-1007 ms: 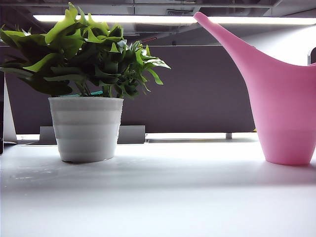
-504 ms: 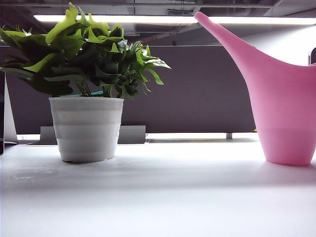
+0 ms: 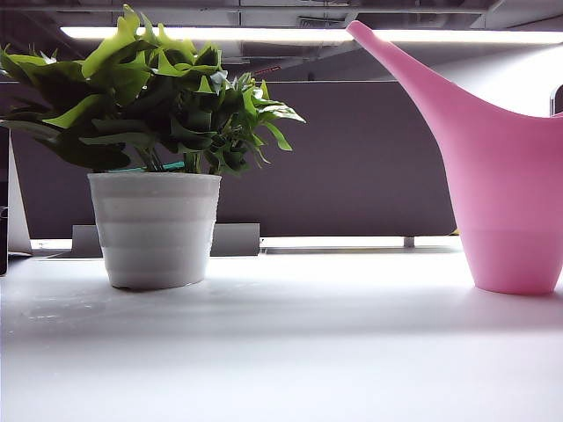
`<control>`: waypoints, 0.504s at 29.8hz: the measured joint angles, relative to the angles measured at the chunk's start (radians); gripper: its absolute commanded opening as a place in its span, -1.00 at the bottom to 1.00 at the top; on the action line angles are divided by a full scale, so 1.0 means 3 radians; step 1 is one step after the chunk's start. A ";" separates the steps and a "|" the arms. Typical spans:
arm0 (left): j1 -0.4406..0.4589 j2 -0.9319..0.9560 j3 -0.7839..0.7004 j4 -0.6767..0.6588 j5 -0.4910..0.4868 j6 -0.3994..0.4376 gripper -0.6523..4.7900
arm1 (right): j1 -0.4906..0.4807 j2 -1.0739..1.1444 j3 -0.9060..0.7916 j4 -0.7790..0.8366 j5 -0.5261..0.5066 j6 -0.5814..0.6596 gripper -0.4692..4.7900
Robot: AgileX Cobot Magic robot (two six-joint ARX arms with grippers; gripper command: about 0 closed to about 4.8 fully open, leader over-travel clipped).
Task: Pick up the watering can from the table, water the potted plant, and put the can back.
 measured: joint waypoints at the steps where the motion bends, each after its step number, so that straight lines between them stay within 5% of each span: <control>1: 0.0052 0.0000 0.0000 0.0000 0.0000 0.0000 -0.78 | 0.0020 -0.0062 -0.0046 0.0001 -0.0008 0.0065 -0.70; 2: 0.0113 0.0000 0.0001 0.0000 0.0000 0.0000 -0.78 | 0.0041 -0.0135 -0.0088 0.0003 -0.0052 0.0128 -0.87; 11: 0.0323 0.0000 0.0000 0.0000 -0.0003 0.0000 -0.78 | 0.0600 -0.0526 -0.0173 0.0008 -0.0496 0.0523 -0.84; 15: 0.0320 0.0000 0.0000 0.0000 0.0000 0.0000 -0.78 | 0.0938 -0.0559 -0.0173 0.0010 -0.0380 0.0539 -0.84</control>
